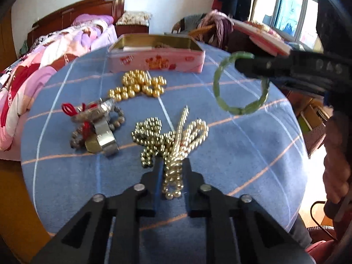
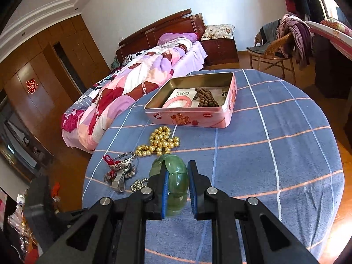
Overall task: Organize jewelry
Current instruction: 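Grasp the pearl necklace with the left tool while the right tool holds the jade bangle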
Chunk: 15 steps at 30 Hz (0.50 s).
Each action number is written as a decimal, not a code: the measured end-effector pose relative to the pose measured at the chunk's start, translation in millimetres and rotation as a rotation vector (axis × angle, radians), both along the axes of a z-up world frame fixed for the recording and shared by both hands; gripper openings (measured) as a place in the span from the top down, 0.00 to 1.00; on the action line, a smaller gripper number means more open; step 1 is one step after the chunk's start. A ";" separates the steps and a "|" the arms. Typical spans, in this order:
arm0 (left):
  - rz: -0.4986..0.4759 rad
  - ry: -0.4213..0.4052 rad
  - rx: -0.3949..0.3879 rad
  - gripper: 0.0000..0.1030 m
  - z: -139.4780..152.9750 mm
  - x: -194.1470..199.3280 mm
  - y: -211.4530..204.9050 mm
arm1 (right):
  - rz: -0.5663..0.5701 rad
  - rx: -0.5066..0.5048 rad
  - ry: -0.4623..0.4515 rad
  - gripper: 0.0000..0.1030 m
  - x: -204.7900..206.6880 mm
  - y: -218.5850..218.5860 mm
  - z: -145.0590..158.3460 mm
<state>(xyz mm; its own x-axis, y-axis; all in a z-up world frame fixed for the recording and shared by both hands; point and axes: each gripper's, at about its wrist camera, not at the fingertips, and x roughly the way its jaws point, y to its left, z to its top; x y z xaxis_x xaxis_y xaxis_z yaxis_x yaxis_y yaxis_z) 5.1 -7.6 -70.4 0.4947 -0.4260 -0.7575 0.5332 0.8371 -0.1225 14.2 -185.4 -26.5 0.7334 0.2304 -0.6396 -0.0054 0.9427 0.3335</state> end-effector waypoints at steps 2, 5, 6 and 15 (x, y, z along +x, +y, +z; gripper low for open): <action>-0.010 -0.029 -0.019 0.93 7.6 -2.6 3.1 | -0.006 0.010 0.003 0.84 0.1 -2.1 -1.1; -0.035 -0.075 -0.070 0.93 23.7 -5.4 8.6 | -0.020 0.017 0.003 0.84 -0.9 -6.9 -1.4; -0.032 -0.089 -0.084 0.93 27.7 -5.9 10.9 | -0.023 0.019 0.004 0.84 -0.5 -7.8 -1.4; 0.002 0.020 -0.096 0.41 13.5 10.2 12.6 | -0.021 0.037 0.016 0.84 0.7 -8.5 -3.7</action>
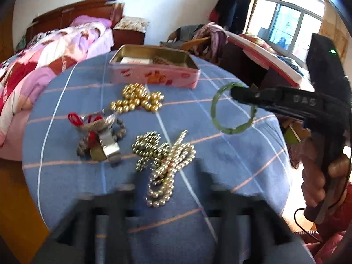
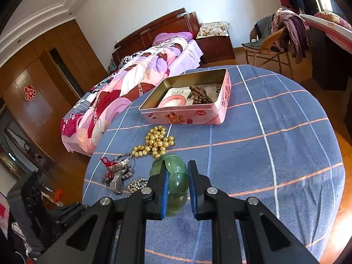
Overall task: Organize jewelry
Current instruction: 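Grasp the pearl necklace with the left tool while the right tool holds the jade bangle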
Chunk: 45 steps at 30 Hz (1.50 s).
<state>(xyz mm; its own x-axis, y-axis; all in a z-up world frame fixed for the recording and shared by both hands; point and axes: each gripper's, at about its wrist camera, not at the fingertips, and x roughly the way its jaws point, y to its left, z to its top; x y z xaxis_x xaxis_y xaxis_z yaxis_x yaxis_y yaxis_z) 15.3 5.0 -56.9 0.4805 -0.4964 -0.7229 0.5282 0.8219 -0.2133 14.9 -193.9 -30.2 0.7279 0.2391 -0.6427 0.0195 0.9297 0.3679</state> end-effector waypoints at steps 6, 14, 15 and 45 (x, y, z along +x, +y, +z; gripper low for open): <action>-0.043 -0.047 0.039 0.62 -3.5 -4.2 -12.9 | -0.002 0.005 0.012 0.84 1.4 -0.6 -3.2; -0.089 -0.011 0.045 0.56 -17.8 -3.2 -19.6 | -0.019 0.008 0.016 0.84 0.6 -4.4 -3.2; -0.093 -0.019 0.056 0.56 -17.4 -4.4 -21.4 | -0.021 0.012 0.020 0.84 0.8 -5.3 -3.8; -0.095 0.095 0.025 0.64 -14.7 3.8 -17.6 | -0.052 0.004 0.011 0.84 3.0 -10.0 2.7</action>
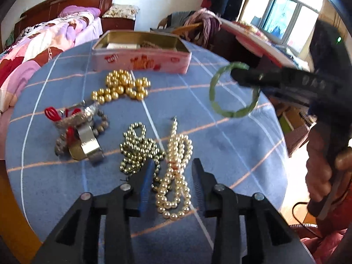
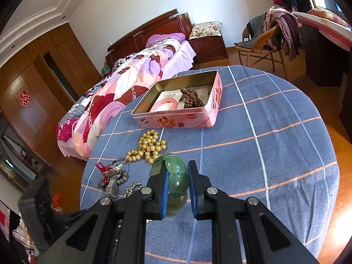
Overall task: Organize jewelry
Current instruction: 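Grasp the pearl necklace with the left tool while the right tool holds the jade bangle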
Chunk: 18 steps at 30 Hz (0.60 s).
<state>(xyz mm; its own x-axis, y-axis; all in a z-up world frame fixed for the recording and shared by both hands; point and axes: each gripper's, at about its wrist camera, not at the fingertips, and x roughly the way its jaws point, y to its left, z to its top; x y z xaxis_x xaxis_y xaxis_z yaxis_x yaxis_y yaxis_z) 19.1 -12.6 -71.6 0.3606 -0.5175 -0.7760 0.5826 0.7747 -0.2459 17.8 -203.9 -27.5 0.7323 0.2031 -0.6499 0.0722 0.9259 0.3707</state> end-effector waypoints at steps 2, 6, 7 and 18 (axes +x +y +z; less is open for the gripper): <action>-0.006 -0.001 -0.003 0.64 -1.2 -2.2 -1.6 | -0.003 0.001 0.000 0.84 -0.4 -1.2 -0.2; -0.049 -0.034 0.030 0.64 -1.2 -10.2 -11.1 | -0.015 0.009 -0.001 0.84 -2.5 -4.9 -0.5; -0.058 -0.044 0.040 0.64 -1.2 -11.4 -13.4 | -0.017 0.010 -0.002 0.84 -3.1 -6.2 -0.3; -0.097 -0.057 0.069 0.86 -6.0 -17.6 -21.3 | -0.034 0.016 -0.007 0.84 -6.7 -10.5 1.4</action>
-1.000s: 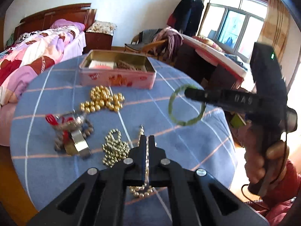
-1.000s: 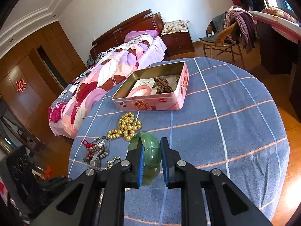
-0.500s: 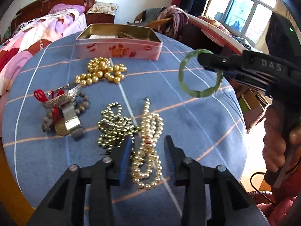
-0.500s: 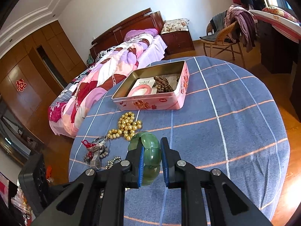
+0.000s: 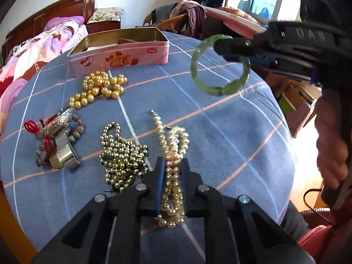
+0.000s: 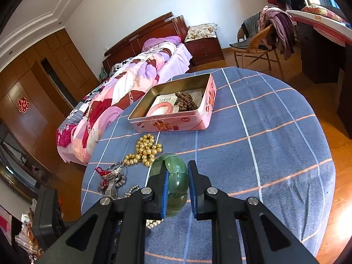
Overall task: Organize jewelry
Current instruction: 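Grasp the pearl necklace with the left tool while the right tool holds the jade bangle, then lower both items into the pink tin and open both tools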
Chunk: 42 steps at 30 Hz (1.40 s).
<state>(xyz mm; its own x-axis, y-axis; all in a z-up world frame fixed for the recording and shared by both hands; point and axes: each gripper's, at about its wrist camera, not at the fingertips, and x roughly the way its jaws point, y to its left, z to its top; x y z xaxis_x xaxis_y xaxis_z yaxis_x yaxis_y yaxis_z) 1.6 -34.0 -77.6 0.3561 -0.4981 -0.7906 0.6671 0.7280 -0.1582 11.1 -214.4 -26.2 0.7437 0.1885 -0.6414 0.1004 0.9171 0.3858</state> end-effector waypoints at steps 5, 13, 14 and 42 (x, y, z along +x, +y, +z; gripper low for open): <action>0.034 0.020 -0.094 0.87 13.3 2.1 1.6 | -0.018 -0.002 -0.010 0.84 -2.3 -5.1 4.4; 0.045 -0.070 -0.203 0.98 56.5 14.3 7.1 | -0.062 -0.011 -0.018 0.84 -0.3 -15.8 8.9; 0.040 -0.058 -0.182 0.98 54.4 17.1 6.6 | -0.064 -0.009 -0.014 0.84 -0.3 -16.3 8.0; 0.037 -0.021 -0.220 0.94 51.6 15.8 -3.6 | -0.081 0.019 -0.053 0.84 7.0 -28.3 20.1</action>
